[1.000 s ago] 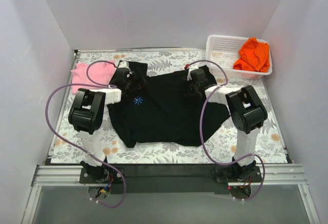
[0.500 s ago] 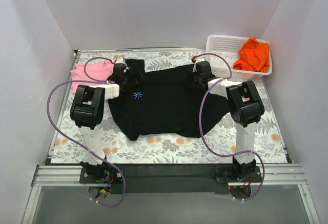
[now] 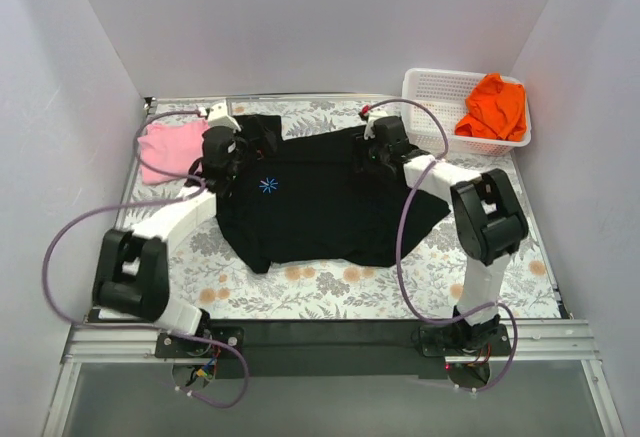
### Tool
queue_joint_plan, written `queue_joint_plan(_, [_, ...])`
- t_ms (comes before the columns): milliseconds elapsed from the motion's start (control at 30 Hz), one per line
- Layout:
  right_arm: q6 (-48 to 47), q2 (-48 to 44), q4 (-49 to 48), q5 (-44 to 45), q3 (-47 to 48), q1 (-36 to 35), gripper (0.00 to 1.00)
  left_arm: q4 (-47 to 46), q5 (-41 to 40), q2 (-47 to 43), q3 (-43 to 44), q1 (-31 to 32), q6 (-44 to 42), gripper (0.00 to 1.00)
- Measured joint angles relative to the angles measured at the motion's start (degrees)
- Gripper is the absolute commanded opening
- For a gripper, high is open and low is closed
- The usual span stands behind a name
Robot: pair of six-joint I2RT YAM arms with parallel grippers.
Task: Fold and stack the t-shirts
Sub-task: Flatten the tshirt out
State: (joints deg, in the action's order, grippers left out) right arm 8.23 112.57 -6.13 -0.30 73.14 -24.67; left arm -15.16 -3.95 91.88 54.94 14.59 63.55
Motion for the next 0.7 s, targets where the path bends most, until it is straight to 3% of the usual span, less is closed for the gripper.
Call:
queue_joint_plan(133, [-1.14, -11.65, -1.4, -1.03, -5.18, -3.93, 0.48, -0.11, -5.64, -18.58, -7.41, 4.09, 2.08, 0.98])
queue_joint_plan(267, [-0.92, -22.49, -4.55, -1.77, -11.93, -7.02, 0.48, 5.57, -11.85, -30.01, -17.16, 7.87, 6.73, 0.98])
queue_joint_plan(433, [-0.02, -29.14, -5.25, -0.94, -21.14, -10.19, 0.48, 19.06, -17.38, -34.73, -25.59, 13.7, 13.2, 0.97])
queue_joint_plan(700, [1.4, -31.3, -4.63, 1.99, -28.44, -15.13, 0.48, 34.69, -26.6, -37.55, -25.88, 26.84, 23.67, 0.93])
